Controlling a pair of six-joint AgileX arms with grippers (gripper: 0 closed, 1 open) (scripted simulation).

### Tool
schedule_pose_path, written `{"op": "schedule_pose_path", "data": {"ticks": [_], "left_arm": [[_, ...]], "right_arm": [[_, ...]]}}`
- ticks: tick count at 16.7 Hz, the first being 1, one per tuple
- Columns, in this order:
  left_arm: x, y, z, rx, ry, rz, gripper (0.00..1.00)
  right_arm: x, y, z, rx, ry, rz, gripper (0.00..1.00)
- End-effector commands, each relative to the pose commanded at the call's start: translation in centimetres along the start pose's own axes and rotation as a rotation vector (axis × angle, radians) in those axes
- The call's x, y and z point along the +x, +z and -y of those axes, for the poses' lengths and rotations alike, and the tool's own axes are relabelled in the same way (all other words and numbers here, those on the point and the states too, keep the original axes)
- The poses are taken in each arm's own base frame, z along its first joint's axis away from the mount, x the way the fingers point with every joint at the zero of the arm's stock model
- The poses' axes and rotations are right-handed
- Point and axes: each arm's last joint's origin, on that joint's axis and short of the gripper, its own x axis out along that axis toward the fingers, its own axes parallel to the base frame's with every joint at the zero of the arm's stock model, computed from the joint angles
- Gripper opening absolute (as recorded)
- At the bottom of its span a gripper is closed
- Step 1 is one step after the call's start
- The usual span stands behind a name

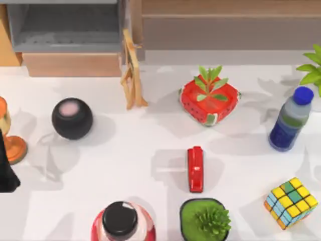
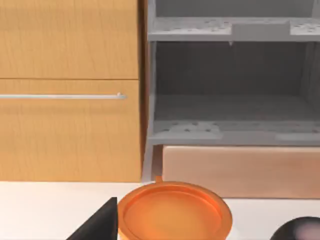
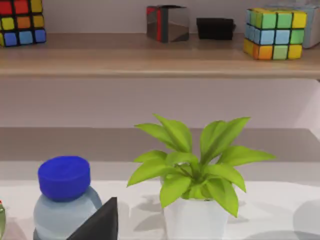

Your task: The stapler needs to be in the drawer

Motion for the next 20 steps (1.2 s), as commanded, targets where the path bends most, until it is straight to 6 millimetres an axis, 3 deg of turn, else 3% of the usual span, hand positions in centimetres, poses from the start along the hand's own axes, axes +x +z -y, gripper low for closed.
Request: {"op": "schedule_pose_path", "data": {"ticks": [3, 5, 8, 11, 14, 16, 18, 20], "left_arm": [[0.0, 0.3, 0.0, 0.008, 0.0, 0.006, 1.0], [0.1, 1.7, -0.1, 0.05, -0.002, 0.036, 1.0], [0.9, 5.1, -0.3, 0.17, -0.009, 0.094, 1.0], [3.3, 8.9, -0.7, 0.34, -0.017, 0.139, 1.0], [7.8, 11.9, -1.7, 0.547, -0.022, 0.161, 1.0], [11.8, 12.7, -2.8, 0.698, -0.024, 0.165, 1.0], [16.2, 12.4, -4.4, 0.852, -0.022, 0.163, 1.0], [20.5, 10.7, -6.4, 1.005, -0.02, 0.153, 1.0]], "right_arm": [[0.0, 0.0, 0.0, 0.0, 0.0, 0.0, 1.0], [0.0, 0.0, 0.0, 0.0, 0.0, 0.0, 1.0], [0.0, 0.0, 0.0, 0.0, 0.0, 0.0, 1.0], [0.0, 0.0, 0.0, 0.0, 0.0, 0.0, 1.0], [0.0, 0.0, 0.0, 0.0, 0.0, 0.0, 1.0], [0.0, 0.0, 0.0, 0.0, 0.0, 0.0, 1.0], [0.0, 0.0, 0.0, 0.0, 0.0, 0.0, 1.0], [0.0, 0.0, 0.0, 0.0, 0.0, 0.0, 1.0]]}}
